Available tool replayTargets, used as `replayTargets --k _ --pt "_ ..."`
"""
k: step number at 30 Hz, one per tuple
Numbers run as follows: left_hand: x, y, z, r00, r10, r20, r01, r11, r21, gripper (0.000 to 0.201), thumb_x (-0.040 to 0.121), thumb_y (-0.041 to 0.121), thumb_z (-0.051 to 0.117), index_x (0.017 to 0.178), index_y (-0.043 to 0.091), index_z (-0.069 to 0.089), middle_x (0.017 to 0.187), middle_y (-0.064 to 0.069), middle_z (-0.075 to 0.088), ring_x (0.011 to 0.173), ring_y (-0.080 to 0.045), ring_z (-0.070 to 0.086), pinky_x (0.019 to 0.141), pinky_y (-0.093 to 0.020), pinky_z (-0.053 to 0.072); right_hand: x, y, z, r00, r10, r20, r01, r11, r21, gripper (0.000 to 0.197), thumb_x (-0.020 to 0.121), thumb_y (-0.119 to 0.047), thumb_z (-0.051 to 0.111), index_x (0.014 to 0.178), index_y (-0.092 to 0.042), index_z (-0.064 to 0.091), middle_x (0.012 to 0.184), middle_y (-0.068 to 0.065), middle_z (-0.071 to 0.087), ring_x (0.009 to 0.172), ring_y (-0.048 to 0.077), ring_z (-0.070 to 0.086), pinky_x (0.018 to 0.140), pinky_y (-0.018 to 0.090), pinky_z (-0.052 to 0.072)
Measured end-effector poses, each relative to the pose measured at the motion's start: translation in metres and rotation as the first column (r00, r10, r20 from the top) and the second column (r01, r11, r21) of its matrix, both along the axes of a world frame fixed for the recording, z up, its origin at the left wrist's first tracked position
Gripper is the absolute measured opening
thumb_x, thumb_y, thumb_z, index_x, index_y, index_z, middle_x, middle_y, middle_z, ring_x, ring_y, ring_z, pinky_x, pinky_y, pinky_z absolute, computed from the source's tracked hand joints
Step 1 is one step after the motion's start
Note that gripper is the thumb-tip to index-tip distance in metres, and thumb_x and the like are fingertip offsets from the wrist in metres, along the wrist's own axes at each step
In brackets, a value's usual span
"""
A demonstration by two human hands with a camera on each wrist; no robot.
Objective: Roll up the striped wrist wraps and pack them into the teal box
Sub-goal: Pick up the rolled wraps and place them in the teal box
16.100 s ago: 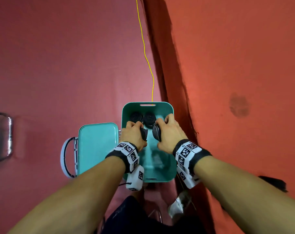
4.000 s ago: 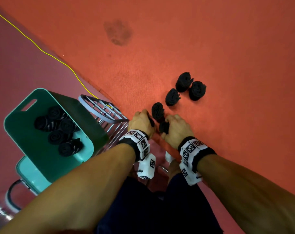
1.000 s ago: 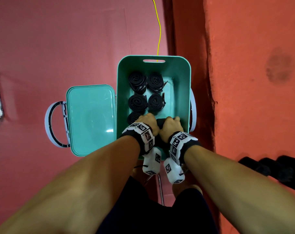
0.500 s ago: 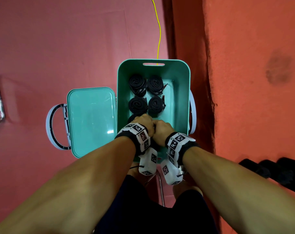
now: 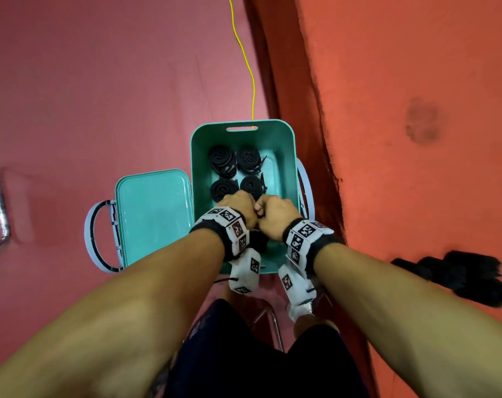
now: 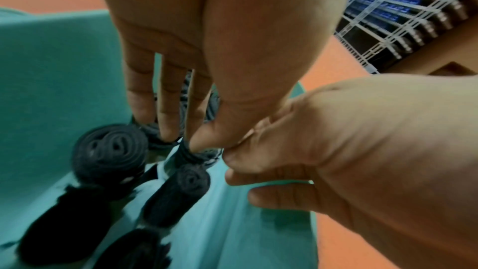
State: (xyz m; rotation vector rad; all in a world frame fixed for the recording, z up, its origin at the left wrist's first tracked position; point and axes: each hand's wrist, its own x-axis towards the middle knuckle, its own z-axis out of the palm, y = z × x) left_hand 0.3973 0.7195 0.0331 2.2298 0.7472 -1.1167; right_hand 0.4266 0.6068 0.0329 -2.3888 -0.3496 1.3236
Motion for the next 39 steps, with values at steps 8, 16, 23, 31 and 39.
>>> replayTargets --k 8,16,23,31,39 --pt "0.051 -0.055 0.075 0.953 -0.249 0.172 0.228 0.965 0.133 0.043 0.083 0.021 0.069 0.125 0.025 0.063 0.125 -0.012 0.064 0.114 -0.034 0.063 0.093 -0.037 0.051 0.024 -0.07 0.076 0.959 -0.159 0.236 0.144 0.986 0.08 0.025 0.08 -0.015 0.063 0.103 -0.024 0.059 0.104 0.006 0.07 0.098 0.032 0.065 0.088 0.04 0.054" --pt "0.085 -0.207 0.111 0.835 -0.429 0.344 0.447 0.894 0.031 0.051 0.078 0.024 0.073 0.127 0.03 0.062 0.13 -0.002 0.066 0.122 -0.027 0.06 0.101 -0.034 0.048 0.016 -0.234 0.108 0.849 -0.404 0.339 0.425 0.905 0.013 0.034 0.087 -0.02 0.064 0.121 -0.017 0.06 0.122 0.008 0.067 0.11 0.033 0.063 0.095 0.041 0.051" --pt "0.065 -0.331 0.092 0.76 -0.581 0.291 0.618 0.785 -0.045 0.059 0.08 0.032 0.078 0.135 0.028 0.055 0.143 -0.003 0.056 0.127 -0.025 0.056 0.104 -0.035 0.046 -0.029 -0.369 0.105 0.75 -0.539 0.384 0.612 0.786 -0.092 0.037 0.089 -0.02 0.065 0.126 -0.014 0.059 0.128 0.01 0.06 0.116 0.033 0.059 0.093 0.038 0.049" --pt "0.023 -0.373 0.05 0.761 -0.626 0.167 0.637 0.771 -0.012 0.077 0.08 0.041 0.079 0.147 0.033 0.043 0.142 -0.011 0.04 0.124 -0.034 0.055 0.103 -0.038 0.046 -0.059 -0.422 0.072 0.781 -0.526 0.337 0.589 0.799 -0.117 0.059 0.091 -0.016 0.063 0.145 -0.02 0.04 0.14 0.007 0.041 0.119 0.035 0.054 0.092 0.041 0.048" --pt "0.001 -0.381 0.011 0.811 -0.554 0.187 0.558 0.829 0.034 0.059 0.089 0.03 0.071 0.143 0.035 0.049 0.132 -0.011 0.05 0.119 -0.034 0.059 0.103 -0.041 0.047 -0.042 -0.411 0.027 0.923 -0.295 0.246 0.332 0.935 -0.123 0.075 0.088 -0.004 0.055 0.154 -0.03 0.032 0.165 0.003 0.008 0.143 0.035 0.03 0.109 0.043 0.042"
